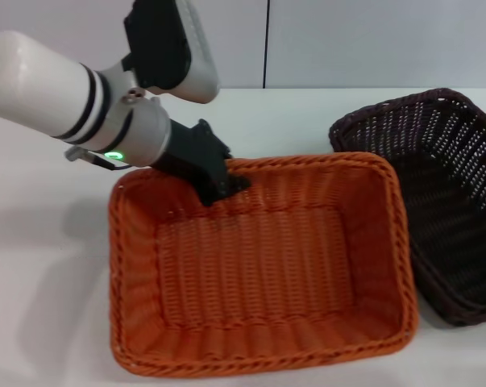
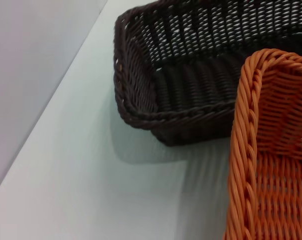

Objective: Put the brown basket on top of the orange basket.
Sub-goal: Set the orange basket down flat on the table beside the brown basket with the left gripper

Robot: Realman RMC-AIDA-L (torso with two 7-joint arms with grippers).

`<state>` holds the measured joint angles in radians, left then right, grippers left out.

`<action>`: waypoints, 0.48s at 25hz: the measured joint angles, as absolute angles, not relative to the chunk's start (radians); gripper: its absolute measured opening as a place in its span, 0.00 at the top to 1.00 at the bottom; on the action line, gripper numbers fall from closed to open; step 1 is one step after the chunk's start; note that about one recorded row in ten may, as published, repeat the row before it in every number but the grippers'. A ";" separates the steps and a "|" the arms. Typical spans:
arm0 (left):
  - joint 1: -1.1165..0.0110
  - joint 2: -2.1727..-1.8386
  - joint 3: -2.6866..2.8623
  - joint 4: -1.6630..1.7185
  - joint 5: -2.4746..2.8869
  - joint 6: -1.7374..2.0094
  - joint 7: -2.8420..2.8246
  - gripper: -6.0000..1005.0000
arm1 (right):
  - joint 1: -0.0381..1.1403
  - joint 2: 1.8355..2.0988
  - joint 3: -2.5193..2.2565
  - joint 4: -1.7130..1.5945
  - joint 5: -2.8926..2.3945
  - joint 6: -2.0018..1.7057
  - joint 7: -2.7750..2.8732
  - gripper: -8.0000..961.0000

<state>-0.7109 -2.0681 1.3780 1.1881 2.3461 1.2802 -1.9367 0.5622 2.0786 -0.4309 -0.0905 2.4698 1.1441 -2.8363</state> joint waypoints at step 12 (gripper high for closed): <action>-0.690 -2.069 1.461 1.190 2.270 1.119 -1.937 0.75 | 0.564 2.076 -0.431 -0.096 2.470 1.143 -2.836 0.25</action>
